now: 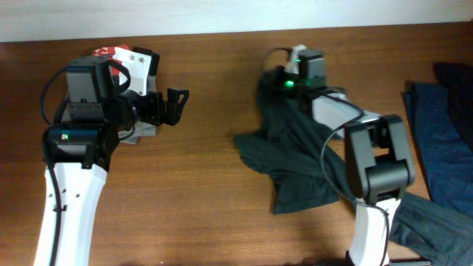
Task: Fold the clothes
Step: 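Drag the dark green shirt leftward to the table center with right gripper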
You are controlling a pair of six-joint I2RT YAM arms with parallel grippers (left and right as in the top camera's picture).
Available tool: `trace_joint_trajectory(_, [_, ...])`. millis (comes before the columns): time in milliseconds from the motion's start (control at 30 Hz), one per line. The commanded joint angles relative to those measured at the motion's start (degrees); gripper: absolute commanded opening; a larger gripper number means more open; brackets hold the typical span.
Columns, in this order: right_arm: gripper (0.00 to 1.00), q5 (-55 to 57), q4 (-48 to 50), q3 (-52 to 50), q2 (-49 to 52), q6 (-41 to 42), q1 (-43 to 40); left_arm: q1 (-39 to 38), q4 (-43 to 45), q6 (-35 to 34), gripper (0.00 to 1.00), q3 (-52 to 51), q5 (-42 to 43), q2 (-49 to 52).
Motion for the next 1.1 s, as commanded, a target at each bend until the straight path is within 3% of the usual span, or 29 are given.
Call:
trace_joint_trajectory(0, [0.04, -4.94, 2.19, 6.67, -0.11, 3.21, 4.92, 0.04, 0.15, 0.94, 0.99, 1.38, 0.83, 0.39])
trace_joint_trajectory(33, [0.05, -4.92, 1.90, 8.63, -0.11, 2.73, 6.10, 0.04, 0.17, 0.94, 0.99, 1.38, 0.83, 0.39])
trace_joint_trajectory(67, [0.22, -4.94, 0.81, 10.47, -0.11, 1.79, 6.84, 0.04, 0.17, 0.94, 0.99, 1.38, 0.83, 0.39])
trace_joint_trajectory(100, [0.51, -5.01, -0.74, 11.91, -0.11, 0.44, 7.15, 0.04, 0.17, 0.94, 0.99, 1.38, 0.83, 0.39])
trace_joint_trajectory(167, [0.65, -4.90, -6.80, 15.37, -0.13, -3.85, 6.91, 0.04, 0.13, 0.94, 0.99, 1.36, 0.83, 0.39])
trace_joint_trajectory(300, [0.69, -4.50, -26.01, 24.04, -0.59, -16.46, 3.85, -0.59, 0.15, 0.92, 0.99, 1.31, 1.05, 1.49])
trace_joint_trajectory(367, [0.70, -0.61, -40.19, 30.21, -1.33, -23.45, 0.92, -2.38, 0.13, 0.92, 0.99, 1.29, 1.03, 3.54])
trace_joint_trajectory(467, [0.70, 8.33, -58.90, 39.15, -2.43, -29.46, -3.67, -5.60, -0.76, 0.94, 0.99, 1.31, 0.79, 8.00])
trace_joint_trajectory(600, [0.70, 9.99, -78.01, 50.42, -3.37, -33.27, -10.71, -8.55, -6.03, 0.92, 0.93, 1.31, 0.83, 14.84])
trace_joint_trajectory(800, [0.70, 9.70, -86.79, 55.01, -6.62, -33.29, -16.06, -12.90, -9.18, 1.44, 0.89, 1.20, 0.79, 26.99])
trace_joint_trajectory(900, [0.70, 9.09, -88.76, 55.01, -8.81, -33.27, -16.20, -15.19, -6.69, 1.57, 0.68, 1.22, 0.61, 34.25])
trace_joint_trajectory(1000, [0.71, 9.11, -91.78, 55.01, -10.64, -33.29, -16.26, -16.50, -6.93, 1.53, 0.62, 1.20, 0.61, 39.23])
trace_joint_trajectory(1067, [0.72, 9.14, -93.68, 55.01, -10.93, -33.29, -16.28, -16.68, -6.56, 1.55, 0.43, 1.22, 0.20, 40.81])
